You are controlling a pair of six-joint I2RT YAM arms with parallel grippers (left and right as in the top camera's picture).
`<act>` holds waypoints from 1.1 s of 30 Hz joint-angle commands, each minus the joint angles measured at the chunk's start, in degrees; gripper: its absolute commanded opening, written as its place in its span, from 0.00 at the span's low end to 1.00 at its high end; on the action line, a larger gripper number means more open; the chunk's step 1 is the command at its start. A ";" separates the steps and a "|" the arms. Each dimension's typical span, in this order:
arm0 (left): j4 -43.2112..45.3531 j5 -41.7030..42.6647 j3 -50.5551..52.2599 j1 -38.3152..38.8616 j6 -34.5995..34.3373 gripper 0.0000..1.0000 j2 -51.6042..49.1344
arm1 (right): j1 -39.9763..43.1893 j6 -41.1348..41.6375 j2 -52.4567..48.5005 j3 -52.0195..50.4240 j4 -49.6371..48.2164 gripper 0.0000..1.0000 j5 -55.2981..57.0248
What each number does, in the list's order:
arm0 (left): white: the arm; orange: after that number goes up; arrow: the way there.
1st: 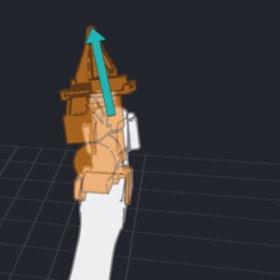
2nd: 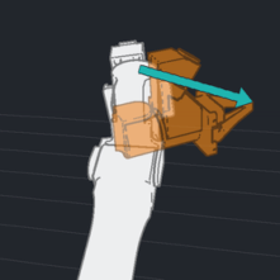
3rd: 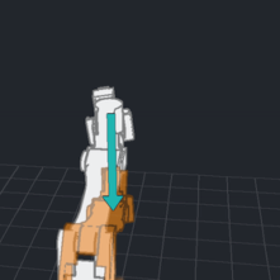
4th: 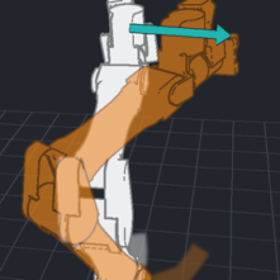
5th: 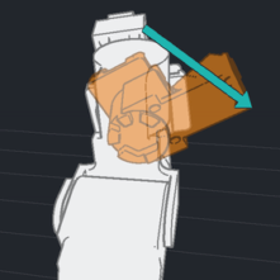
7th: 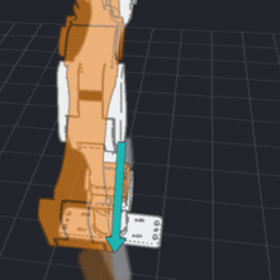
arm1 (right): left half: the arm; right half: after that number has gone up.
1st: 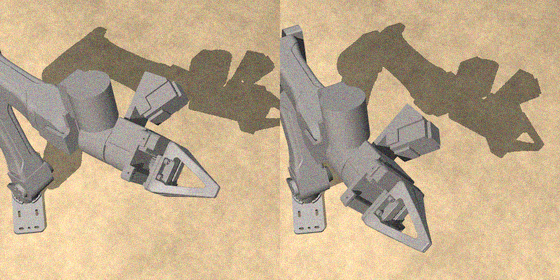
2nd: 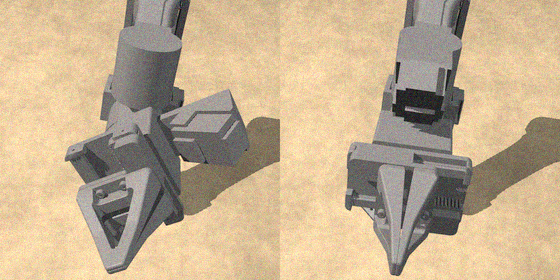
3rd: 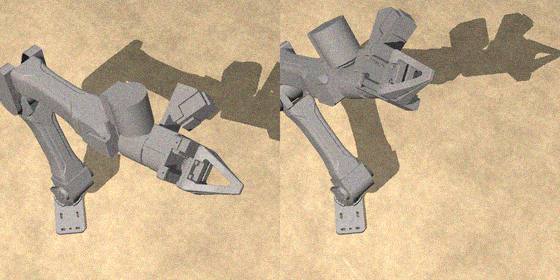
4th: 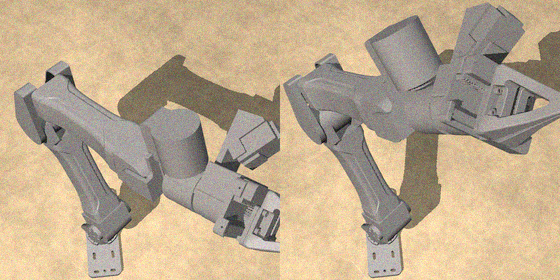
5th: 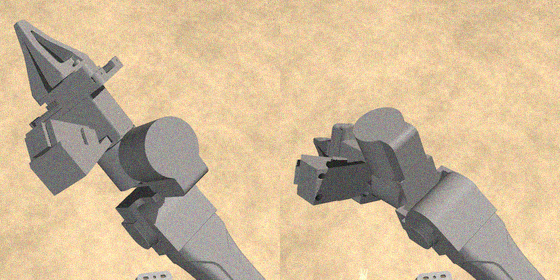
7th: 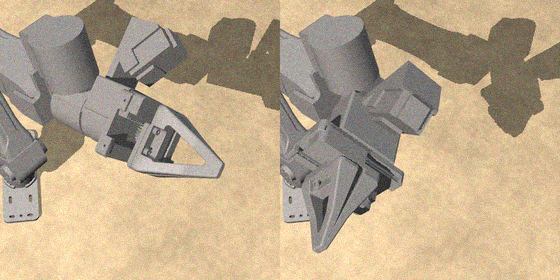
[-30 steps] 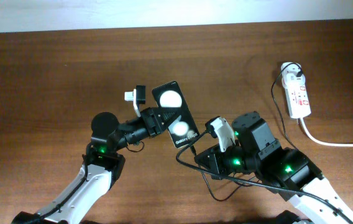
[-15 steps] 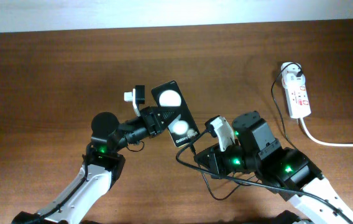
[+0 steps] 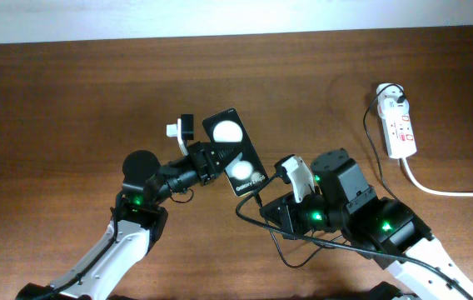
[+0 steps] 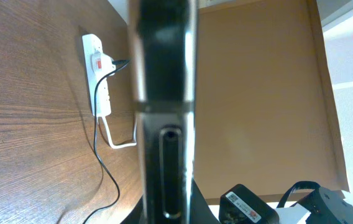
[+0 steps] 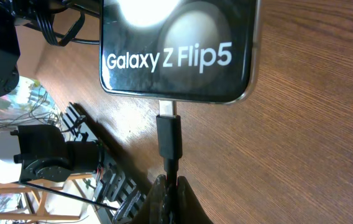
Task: Plug charger to phone and switch on socket
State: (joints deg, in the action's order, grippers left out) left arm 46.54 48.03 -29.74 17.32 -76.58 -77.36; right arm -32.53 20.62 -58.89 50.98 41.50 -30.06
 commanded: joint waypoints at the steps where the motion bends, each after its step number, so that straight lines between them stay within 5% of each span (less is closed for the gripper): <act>1: 0.52 -0.48 -0.79 -0.20 0.35 0.00 0.44 | -0.50 -0.17 -0.09 0.02 -0.39 0.04 -1.38; 26: 0.59 9.29 -0.79 -0.17 2.27 0.00 0.44 | -0.48 -0.20 -3.43 0.02 -9.68 0.04 -0.46; 33: 0.55 16.20 -0.79 -0.24 15.76 0.00 0.44 | -0.44 -4.07 -2.95 0.85 -6.91 0.11 0.76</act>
State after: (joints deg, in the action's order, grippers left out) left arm 46.98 53.89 -30.33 15.29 -68.71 -77.36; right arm -33.28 19.20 -61.95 50.46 35.40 -32.03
